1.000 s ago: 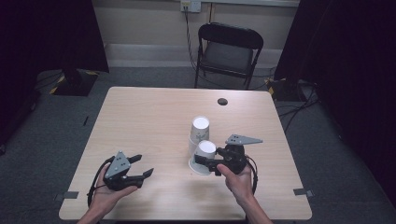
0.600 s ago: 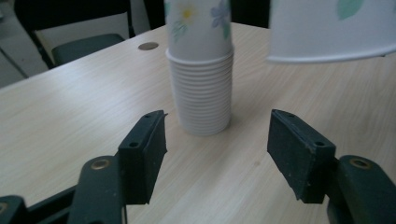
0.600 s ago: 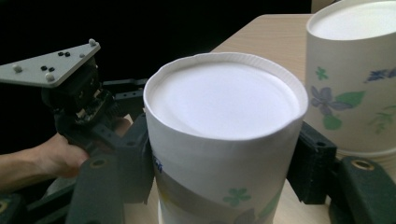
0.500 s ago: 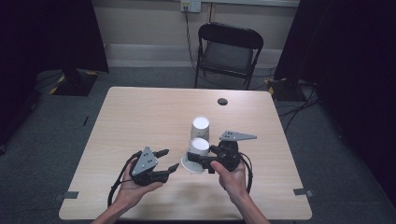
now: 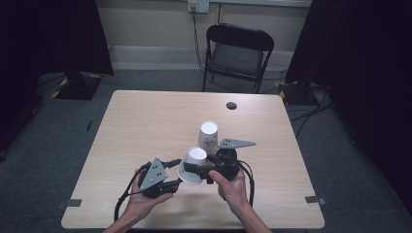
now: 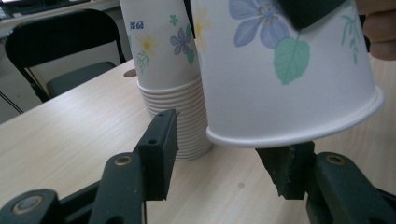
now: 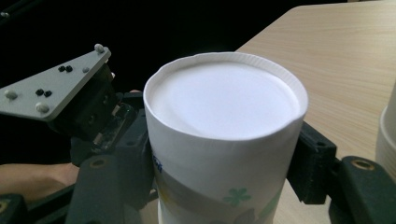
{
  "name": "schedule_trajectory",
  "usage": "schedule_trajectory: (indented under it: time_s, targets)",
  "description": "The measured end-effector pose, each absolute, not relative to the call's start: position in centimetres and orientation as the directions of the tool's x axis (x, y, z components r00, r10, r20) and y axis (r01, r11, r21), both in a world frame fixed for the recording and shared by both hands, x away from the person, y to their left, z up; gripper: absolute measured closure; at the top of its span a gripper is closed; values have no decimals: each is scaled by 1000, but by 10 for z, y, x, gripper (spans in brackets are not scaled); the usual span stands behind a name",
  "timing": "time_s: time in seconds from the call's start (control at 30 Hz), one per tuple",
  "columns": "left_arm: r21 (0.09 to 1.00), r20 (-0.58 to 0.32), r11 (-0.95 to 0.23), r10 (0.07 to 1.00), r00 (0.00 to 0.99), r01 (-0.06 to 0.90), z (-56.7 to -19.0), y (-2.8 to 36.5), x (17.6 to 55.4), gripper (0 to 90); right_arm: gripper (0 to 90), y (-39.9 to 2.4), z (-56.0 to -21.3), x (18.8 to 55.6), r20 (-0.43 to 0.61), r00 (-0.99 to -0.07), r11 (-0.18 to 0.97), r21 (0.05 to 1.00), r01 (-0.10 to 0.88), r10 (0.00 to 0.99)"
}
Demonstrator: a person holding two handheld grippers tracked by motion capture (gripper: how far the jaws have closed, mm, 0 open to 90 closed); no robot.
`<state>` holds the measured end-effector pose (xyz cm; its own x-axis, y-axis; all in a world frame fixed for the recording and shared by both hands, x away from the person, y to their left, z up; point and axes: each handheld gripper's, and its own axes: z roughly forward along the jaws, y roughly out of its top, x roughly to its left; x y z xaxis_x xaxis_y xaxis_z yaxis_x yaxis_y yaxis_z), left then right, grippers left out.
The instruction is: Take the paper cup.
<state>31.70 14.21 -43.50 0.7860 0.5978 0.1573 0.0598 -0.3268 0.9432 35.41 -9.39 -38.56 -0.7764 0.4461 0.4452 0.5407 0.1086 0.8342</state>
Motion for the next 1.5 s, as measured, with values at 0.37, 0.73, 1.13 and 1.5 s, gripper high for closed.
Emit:
schedule_trajectory:
  time_s: [0.37, 0.73, 1.13, 1.5]
  targets:
    - [947, 156, -317, 602, 783, 54, -438, 139, 314, 691, 351, -94, -390, 358, 498, -751, 96, 803, 588, 433]
    - [940, 130, -327, 603, 787, 95, -436, 145, 315, 821, 316, -94, -397, 360, 531, -733, 75, 787, 613, 425]
    - [930, 59, -332, 560, 826, 158, -437, 147, 317, 853, 219, -93, -395, 358, 447, -778, 106, 835, 540, 441]
    - [913, -10, -341, 531, 847, 225, -440, 151, 319, 853, 232, -96, -393, 357, 380, -805, 135, 864, 485, 456]
